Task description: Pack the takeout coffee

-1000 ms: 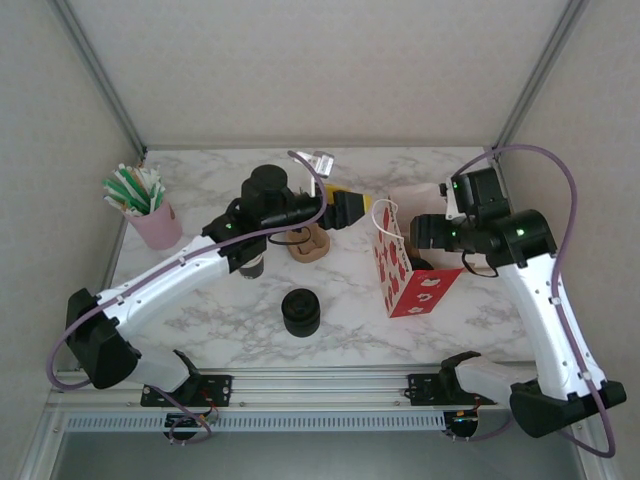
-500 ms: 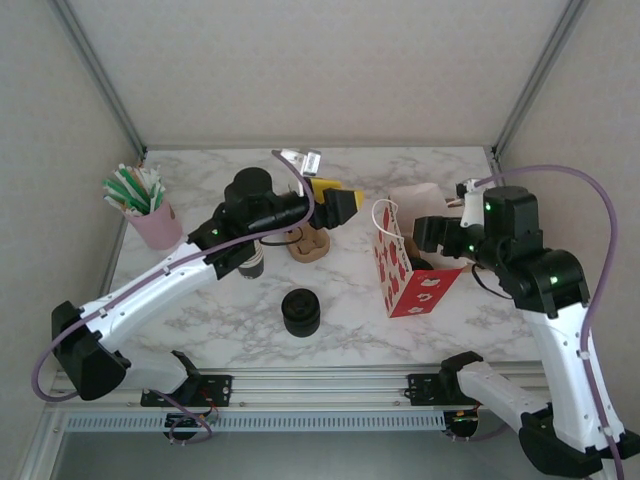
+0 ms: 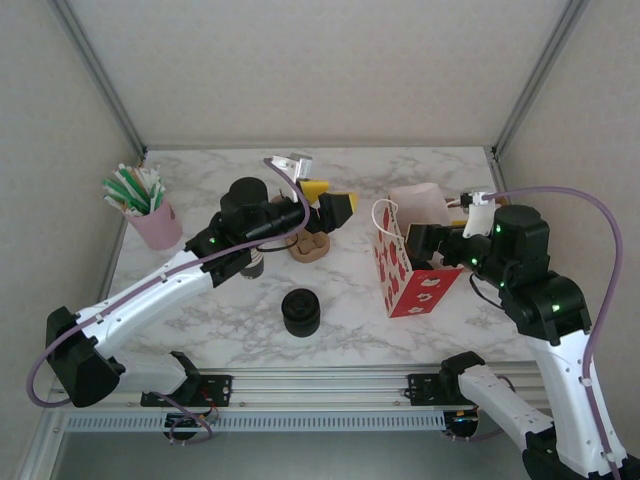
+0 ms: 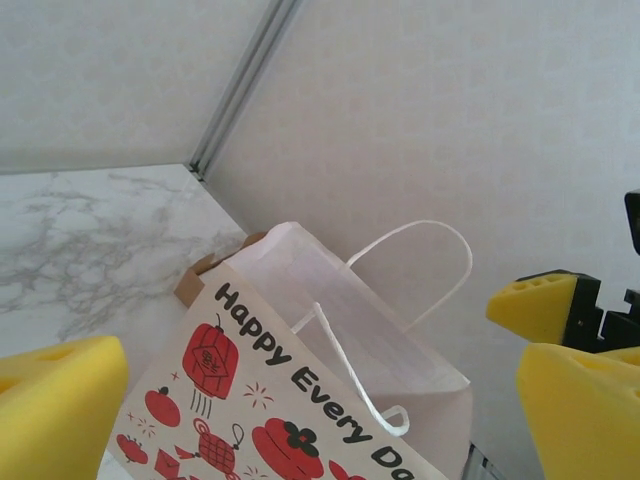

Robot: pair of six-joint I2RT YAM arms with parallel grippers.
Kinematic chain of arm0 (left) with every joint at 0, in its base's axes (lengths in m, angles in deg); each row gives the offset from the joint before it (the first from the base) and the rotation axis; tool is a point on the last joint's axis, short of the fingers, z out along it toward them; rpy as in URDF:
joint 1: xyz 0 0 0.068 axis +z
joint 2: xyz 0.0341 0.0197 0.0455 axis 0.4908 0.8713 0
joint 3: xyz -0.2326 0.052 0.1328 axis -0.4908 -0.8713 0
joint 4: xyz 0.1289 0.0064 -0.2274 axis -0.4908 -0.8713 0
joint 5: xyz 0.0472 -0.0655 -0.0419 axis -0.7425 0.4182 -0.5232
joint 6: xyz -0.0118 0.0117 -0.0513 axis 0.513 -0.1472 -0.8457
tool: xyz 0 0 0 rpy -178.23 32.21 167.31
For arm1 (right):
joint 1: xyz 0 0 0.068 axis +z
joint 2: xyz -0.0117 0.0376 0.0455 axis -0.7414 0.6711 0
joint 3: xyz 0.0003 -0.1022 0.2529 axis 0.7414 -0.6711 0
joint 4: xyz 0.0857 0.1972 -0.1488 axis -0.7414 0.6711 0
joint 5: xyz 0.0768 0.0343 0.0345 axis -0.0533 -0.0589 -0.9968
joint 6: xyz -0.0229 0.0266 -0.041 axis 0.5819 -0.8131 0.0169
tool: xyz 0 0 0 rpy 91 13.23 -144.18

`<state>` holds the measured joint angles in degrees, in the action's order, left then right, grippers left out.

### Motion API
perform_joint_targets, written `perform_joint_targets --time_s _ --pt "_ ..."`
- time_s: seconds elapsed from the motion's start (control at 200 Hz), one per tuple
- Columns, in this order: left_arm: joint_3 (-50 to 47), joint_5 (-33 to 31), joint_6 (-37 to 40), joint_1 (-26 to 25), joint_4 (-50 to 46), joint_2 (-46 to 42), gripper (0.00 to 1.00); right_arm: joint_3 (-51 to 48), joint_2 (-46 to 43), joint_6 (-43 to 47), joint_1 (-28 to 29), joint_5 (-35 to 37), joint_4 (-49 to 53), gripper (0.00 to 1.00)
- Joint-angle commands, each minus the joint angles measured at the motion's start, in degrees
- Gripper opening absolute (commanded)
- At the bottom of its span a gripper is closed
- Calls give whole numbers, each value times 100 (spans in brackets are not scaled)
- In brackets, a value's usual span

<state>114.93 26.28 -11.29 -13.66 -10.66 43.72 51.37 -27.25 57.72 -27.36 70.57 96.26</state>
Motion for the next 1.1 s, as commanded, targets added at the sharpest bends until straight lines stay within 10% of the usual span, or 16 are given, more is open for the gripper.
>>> perform_joint_targets --time_s 0.0,0.786,1.096 --pt "75 -160 183 -41 119 -56 100 -96 -14 -62 -11 -178 -410 99" --pt "2055 615 491 -63 -1041 1554 100 225 -909 396 -21 1542 -139 99" --pt "2006 426 395 -63 -975 1478 100 637 -425 -302 -25 3260 1093 96"
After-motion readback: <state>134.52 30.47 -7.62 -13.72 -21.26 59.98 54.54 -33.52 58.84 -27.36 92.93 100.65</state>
